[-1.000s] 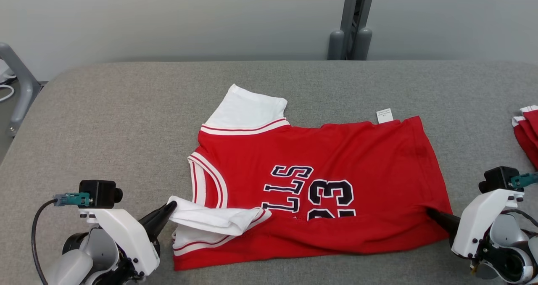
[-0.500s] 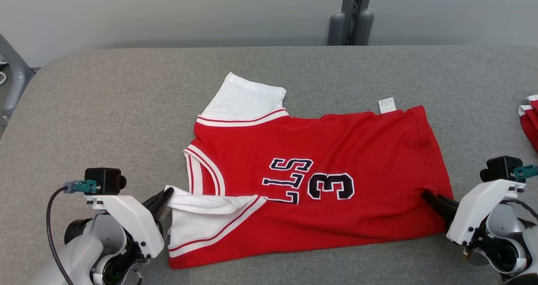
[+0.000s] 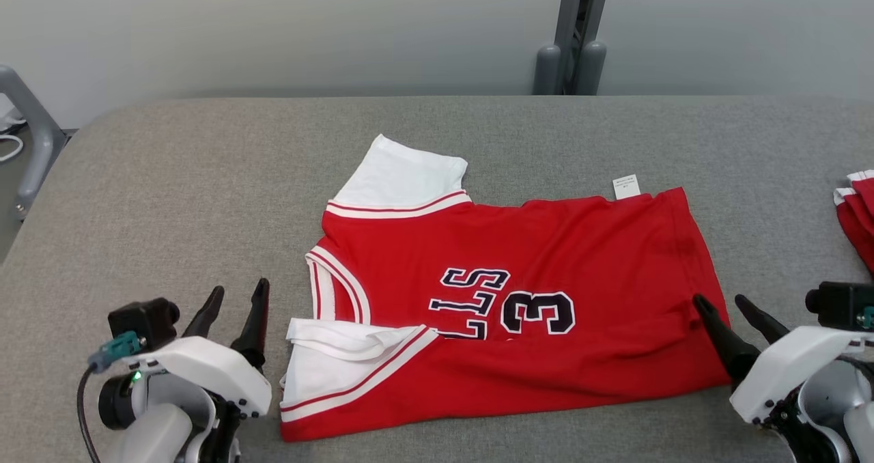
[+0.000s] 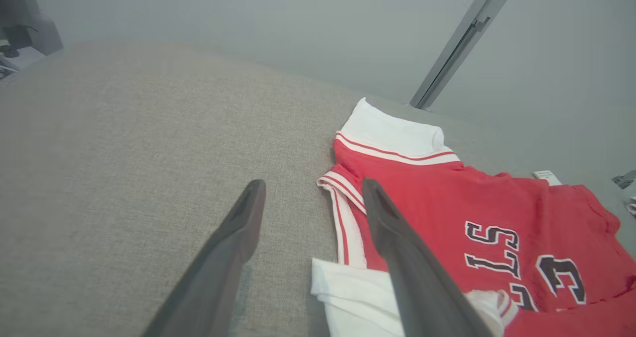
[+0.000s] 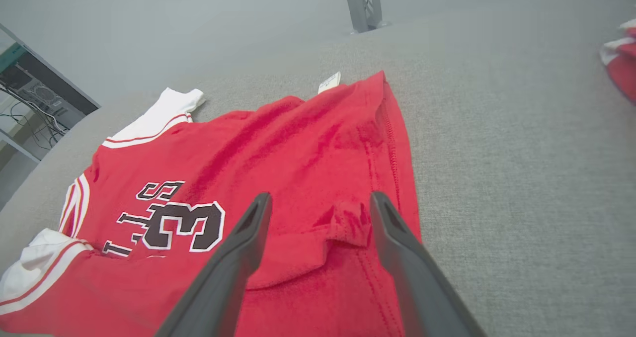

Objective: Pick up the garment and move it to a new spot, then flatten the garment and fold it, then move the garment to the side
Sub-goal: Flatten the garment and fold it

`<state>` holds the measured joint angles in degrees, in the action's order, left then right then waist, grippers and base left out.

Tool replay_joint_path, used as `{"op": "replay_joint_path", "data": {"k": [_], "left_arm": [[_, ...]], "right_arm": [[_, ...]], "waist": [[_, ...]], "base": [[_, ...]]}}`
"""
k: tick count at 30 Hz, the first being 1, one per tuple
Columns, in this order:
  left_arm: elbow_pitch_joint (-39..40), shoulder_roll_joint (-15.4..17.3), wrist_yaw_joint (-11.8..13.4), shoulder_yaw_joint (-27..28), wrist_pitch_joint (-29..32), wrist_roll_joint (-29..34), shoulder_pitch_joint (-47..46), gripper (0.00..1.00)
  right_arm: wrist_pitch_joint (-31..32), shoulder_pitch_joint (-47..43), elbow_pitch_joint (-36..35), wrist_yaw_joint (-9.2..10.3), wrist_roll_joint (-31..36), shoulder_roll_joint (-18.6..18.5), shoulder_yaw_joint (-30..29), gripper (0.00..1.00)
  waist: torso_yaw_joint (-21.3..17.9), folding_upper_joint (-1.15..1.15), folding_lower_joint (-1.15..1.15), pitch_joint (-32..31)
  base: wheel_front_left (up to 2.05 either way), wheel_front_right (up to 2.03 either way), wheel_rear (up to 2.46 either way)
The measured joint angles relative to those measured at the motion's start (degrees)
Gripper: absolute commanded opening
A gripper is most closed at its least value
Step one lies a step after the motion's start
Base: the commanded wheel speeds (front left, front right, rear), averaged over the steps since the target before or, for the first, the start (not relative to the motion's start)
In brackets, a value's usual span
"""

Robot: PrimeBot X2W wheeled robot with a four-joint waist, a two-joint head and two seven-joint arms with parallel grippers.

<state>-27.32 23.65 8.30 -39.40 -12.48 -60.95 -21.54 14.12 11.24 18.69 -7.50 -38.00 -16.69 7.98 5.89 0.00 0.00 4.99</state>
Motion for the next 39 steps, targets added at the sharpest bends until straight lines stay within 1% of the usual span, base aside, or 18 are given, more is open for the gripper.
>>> {"op": "replay_joint_path", "data": {"k": [3,5,6,8,10,13,16,19,23,25,26,27,29,31,39], "left_arm": [[0.7,-1.2,0.9,0.9,-1.9,2.0,2.4,1.0],[1.2,-1.6,1.3,1.5,-2.3,4.2,4.1,1.0],[1.7,-1.8,1.4,2.4,-2.4,5.6,4.9,1.0],[3.5,-3.0,1.8,6.2,-2.5,8.3,6.5,1.0],[5.1,-4.6,1.3,9.2,-2.5,11.1,8.6,1.0],[5.5,-6.8,0.6,12.0,-2.5,15.1,12.2,1.0],[4.0,-8.4,-0.2,12.9,-2.5,18.2,14.7,1.0],[1.6,-10.1,-0.2,13.4,-2.5,20.4,15.9,1.0],[-2.5,-11.1,-0.2,12.5,-2.5,23.1,16.9,1.0],[-4.5,-11.6,-1.0,11.7,-2.5,24.0,16.9,1.0],[-5.5,-12.0,-1.2,11.8,-2.5,24.0,16.9,1.0],[-7.5,-12.4,-0.8,12.1,-2.5,23.7,16.7,1.0],[-9.8,-12.6,-0.6,12.2,-2.4,23.6,16.5,1.0],[-14.3,-13.9,-0.2,12.7,-2.1,22.5,15.1,1.0],[-20.0,-15.0,-0.8,12.4,-1.2,22.0,12.6,1.0]], "right_arm": [[-7.2,-2.6,-2.9,0.0,4.0,-0.2,0.5,1.0],[-12.5,-4.0,-4.4,0.0,5.6,0.6,0.2,1.0],[-14.6,-4.6,-4.9,0.0,6.0,1.2,-0.1,1.0],[-18.7,-5.9,-5.6,0.0,8.4,1.7,-0.1,1.0],[-21.7,-7.0,-6.2,0.0,9.9,2.5,-0.6,1.0],[-24.7,-8.5,-6.5,0.0,11.6,4.4,-1.5,1.0],[-25.9,-9.8,-6.4,0.0,13.1,5.8,-2.4,1.0],[-26.5,-10.9,-5.7,0.0,14.0,6.9,-2.7,1.0],[-27.0,-11.2,-4.9,0.0,14.4,7.8,-3.2,1.0],[-27.1,-11.2,-4.8,0.0,14.4,8.2,-3.2,1.0],[-27.3,-11.1,-4.8,0.0,14.4,8.2,-3.2,1.0],[-27.3,-11.0,-4.6,0.0,14.4,8.2,-3.3,1.0],[-27.4,-10.9,-4.5,0.0,14.4,8.2,-3.5,1.0],[-27.6,-10.9,-4.1,0.0,14.4,8.0,-3.5,1.0],[-27.5,-10.8,-3.7,0.0,14.4,7.8,-3.3,1.0]], "waist": [[0.0,0.0,0.0,-0.9],[-0.1,0.0,0.0,-1.4],[-0.1,0.0,0.0,-1.6],[-0.2,0.0,0.0,-2.1],[-0.2,0.0,0.0,-2.4],[-0.3,0.0,0.0,-3.0],[-0.6,0.0,0.0,-3.7],[-0.9,0.0,0.0,-4.2],[-1.5,0.0,0.0,-4.5],[-1.8,0.0,0.0,-4.6],[-2.0,0.0,0.0,-4.6],[-2.3,0.0,0.0,-4.8],[-2.7,0.0,0.0,-4.9],[-3.6,0.0,0.0,-5.2],[-5.0,0.0,0.0,-5.2]], "base": [[0.0,0.0,0.0],[0.0,0.0,0.0],[0.0,0.0,0.0],[0.0,0.0,0.0],[0.0,0.0,0.0],[0.0,0.0,0.0],[0.0,0.0,0.0],[0.0,0.0,0.0],[0.0,0.0,0.0],[0.0,0.0,0.0],[0.0,0.0,0.0],[0.0,0.0,0.0],[0.0,0.0,0.0],[0.0,0.0,0.0],[0.0,0.0,0.0]]}}
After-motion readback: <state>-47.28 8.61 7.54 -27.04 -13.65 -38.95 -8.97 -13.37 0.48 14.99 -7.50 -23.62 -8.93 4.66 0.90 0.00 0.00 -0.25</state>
